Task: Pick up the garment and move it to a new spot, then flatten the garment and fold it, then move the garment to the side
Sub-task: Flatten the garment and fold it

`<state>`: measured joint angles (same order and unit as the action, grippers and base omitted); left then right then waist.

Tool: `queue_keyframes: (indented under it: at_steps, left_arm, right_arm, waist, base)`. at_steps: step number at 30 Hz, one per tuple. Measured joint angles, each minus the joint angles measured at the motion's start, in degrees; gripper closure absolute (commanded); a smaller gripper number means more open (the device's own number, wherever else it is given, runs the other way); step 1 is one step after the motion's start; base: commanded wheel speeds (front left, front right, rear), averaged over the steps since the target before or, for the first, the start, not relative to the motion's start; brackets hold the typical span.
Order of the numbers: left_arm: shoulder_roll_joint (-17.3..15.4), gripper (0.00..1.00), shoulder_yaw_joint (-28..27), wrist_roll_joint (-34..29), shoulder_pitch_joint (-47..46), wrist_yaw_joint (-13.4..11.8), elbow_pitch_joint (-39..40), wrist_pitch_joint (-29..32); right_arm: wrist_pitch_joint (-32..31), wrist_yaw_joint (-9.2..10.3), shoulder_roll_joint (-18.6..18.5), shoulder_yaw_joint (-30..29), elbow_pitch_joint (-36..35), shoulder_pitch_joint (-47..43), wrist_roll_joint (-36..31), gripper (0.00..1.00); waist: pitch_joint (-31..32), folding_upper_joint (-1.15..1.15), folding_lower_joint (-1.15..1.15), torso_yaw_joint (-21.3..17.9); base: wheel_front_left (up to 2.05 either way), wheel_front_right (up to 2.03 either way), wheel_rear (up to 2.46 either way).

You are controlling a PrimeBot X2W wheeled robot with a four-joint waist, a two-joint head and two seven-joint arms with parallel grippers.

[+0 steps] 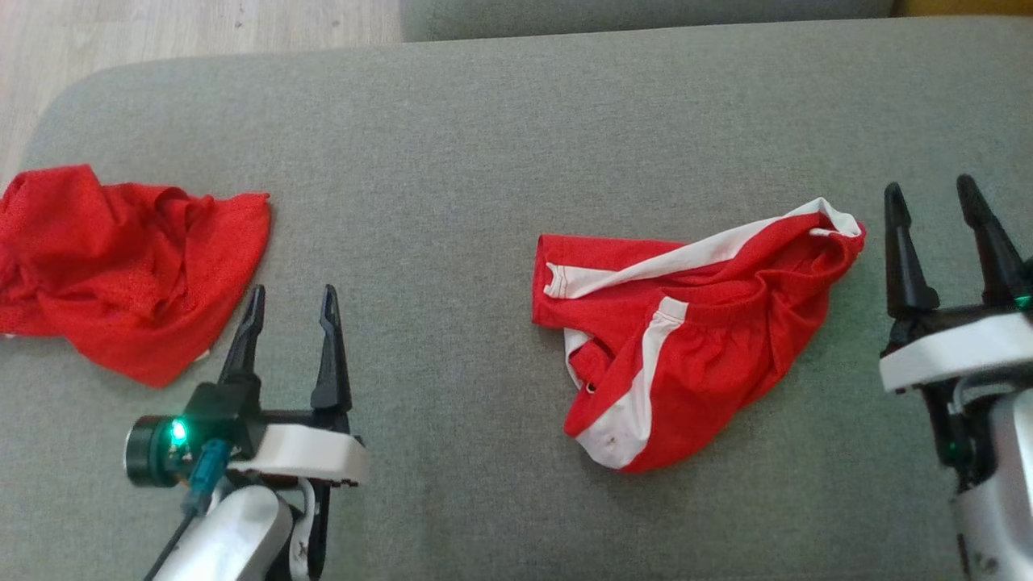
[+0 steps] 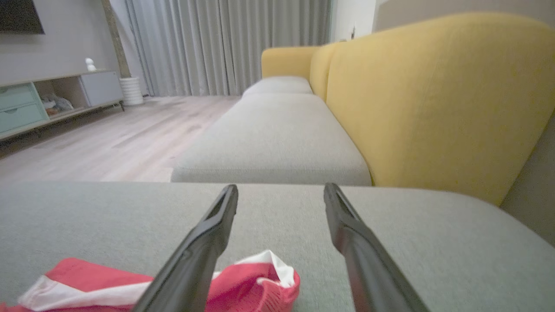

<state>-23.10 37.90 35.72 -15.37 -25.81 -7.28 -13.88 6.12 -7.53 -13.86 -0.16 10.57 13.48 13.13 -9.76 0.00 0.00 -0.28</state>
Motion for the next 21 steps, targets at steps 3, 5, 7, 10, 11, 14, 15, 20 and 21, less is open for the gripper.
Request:
queue_keyframes:
  at_steps: [3, 5, 7, 10, 11, 14, 15, 20, 21]
  left_arm:
    - [-0.5, 0.00, -0.4, 0.0, 0.1, -0.3, 0.3, -0.1]
    - [-0.7, 0.00, -0.4, 0.0, 0.2, -0.4, 0.3, -0.1]
    - [-1.1, 0.00, -0.4, 0.0, 0.2, -0.5, 0.7, 0.0]
    - [-1.5, 0.00, -0.4, 0.0, 0.5, -0.9, 1.1, 0.3]
    - [-1.6, 0.00, -0.4, 0.0, 0.5, -1.0, 1.3, 0.6]
    - [-1.8, 0.00, -0.4, 0.0, 0.6, -1.4, 1.8, 0.8]
    - [-1.9, 0.00, -0.5, 0.0, 0.7, -1.5, 1.9, 0.8]
    - [-1.9, 0.00, -0.5, 0.0, 0.7, -1.5, 2.2, 1.2]
    - [-1.9, 0.00, -0.5, 0.0, 0.7, -1.5, 2.2, 1.2]
  right_arm:
    - [-0.4, 0.00, 3.1, -0.9, -7.9, -3.2, -2.1, 0.00]
    - [-1.3, 0.00, 4.2, -1.1, -10.3, -4.5, -2.5, 0.00]
    - [-2.5, 0.00, 5.9, -1.5, -14.2, -7.4, -3.3, 0.00]
    - [-4.5, 0.00, 7.7, -1.5, -18.1, -12.3, -3.3, 0.00]
    - [-5.1, 0.00, 8.1, -1.5, -18.9, -13.6, -3.3, 0.00]
    - [-6.2, 0.00, 9.1, -1.4, -21.0, -16.4, -3.1, 0.00]
    - [-6.3, 0.00, 9.4, -1.4, -21.5, -16.8, -3.1, 0.00]
    - [-7.7, 0.00, 9.7, -1.5, -22.8, -16.7, -3.0, 0.00]
    - [-7.7, 0.00, 9.8, -1.5, -22.9, -16.7, -3.0, 0.00]
  waist:
    - [0.3, 0.00, 0.00, -0.2]
    - [0.5, 0.00, 0.00, -0.2]
    - [0.7, 0.00, 0.00, -0.2]
    - [1.0, 0.00, 0.00, -0.2]
    - [1.1, 0.00, 0.00, -0.2]
    - [1.2, 0.00, 0.00, -0.2]
    - [1.2, 0.00, 0.00, -0.3]
    - [1.2, 0.00, 0.00, -0.4]
    - [1.2, 0.00, 0.00, -0.4]
  base:
    - [0.00, 0.00, 0.00]
    - [0.00, 0.00, 0.00]
    - [0.00, 0.00, 0.00]
    - [0.00, 0.00, 0.00]
    - [0.00, 0.00, 0.00]
    - [0.00, 0.00, 0.00]
    - [0.00, 0.00, 0.00]
    - [0.00, 0.00, 0.00]
    - [0.00, 0.00, 0.00]
